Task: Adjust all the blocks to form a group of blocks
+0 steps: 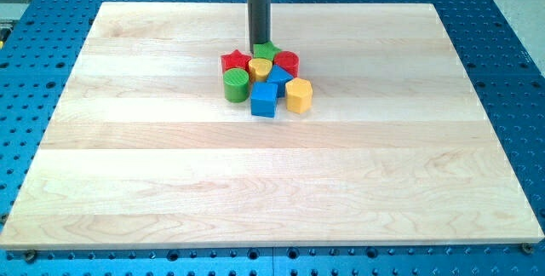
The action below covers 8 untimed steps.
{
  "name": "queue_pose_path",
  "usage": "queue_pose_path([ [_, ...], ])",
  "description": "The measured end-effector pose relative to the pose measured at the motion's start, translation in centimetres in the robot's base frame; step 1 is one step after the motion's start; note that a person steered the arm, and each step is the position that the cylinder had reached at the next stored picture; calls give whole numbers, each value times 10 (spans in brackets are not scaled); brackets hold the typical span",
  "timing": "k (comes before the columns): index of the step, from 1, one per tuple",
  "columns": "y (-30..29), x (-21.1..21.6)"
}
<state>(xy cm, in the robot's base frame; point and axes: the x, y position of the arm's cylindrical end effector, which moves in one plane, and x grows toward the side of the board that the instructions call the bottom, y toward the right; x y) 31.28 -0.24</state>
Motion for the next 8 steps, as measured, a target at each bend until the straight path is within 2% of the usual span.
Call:
queue_pose_path([
  [1, 85, 4],
  [2, 122, 44],
  [4, 38, 149],
  [7, 19, 142],
  [8, 68, 120],
])
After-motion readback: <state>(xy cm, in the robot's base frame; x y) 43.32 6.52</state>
